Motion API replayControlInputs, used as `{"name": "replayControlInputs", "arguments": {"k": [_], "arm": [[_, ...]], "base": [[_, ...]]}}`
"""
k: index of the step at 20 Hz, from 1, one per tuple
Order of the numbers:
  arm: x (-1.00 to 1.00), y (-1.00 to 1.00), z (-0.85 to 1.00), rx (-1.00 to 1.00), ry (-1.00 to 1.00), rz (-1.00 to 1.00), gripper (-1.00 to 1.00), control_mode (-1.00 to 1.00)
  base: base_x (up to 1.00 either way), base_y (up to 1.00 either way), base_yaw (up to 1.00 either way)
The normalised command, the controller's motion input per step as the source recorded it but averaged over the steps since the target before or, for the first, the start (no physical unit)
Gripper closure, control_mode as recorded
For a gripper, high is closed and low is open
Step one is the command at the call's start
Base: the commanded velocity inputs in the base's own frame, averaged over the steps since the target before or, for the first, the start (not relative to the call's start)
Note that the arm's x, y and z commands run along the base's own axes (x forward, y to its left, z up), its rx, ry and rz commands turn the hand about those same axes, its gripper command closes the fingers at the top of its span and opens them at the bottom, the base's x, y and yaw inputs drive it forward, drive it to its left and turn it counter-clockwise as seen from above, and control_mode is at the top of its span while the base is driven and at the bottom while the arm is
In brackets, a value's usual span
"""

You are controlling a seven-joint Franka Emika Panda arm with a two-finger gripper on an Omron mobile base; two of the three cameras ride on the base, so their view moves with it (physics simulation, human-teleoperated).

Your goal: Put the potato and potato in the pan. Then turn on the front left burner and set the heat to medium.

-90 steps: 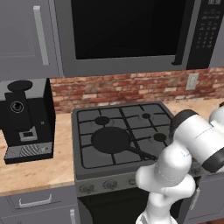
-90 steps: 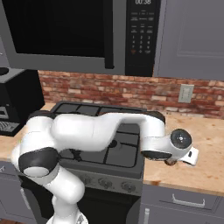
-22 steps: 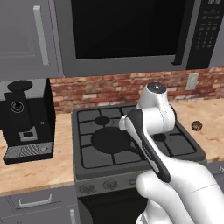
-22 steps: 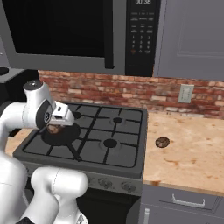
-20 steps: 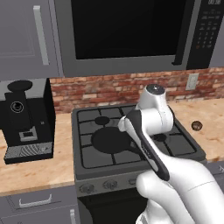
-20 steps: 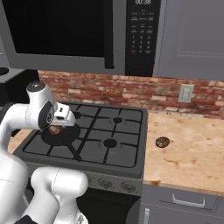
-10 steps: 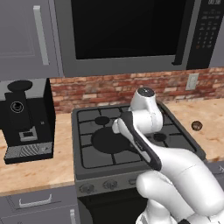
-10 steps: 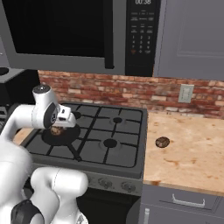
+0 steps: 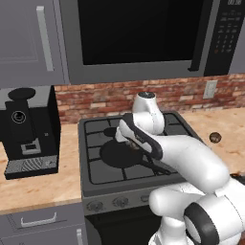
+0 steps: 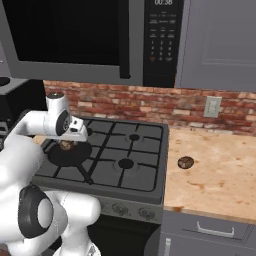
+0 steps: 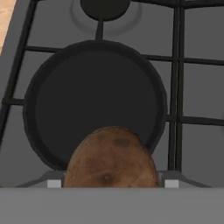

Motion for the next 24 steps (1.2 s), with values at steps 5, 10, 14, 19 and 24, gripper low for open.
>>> {"name": "replayControlInputs", "arguments": {"k": [5,10,14,19,24], "arm": [[0.46,0.05,-0.10,0.00,0.14,0.00,1.00,-1.00],[0.15,0.00,-0.07,0.00,0.07,0.00,1.00,-1.00],[0.01,0.00,-0.15,0.00,0.00,0.00,1.00,-1.00],[0.00,0.00,-0.21,0.00,0.00,0.00,1.00,-1.00],[0.00,0.00,-0.34,0.00,0.00,0.00,1.00,-1.00]], "base": [[0.00,0.00,0.00],[0.00,0.00,0.00],[0.00,0.00,0.00],[0.00,0.00,0.00],[0.00,0.00,0.00]]}}
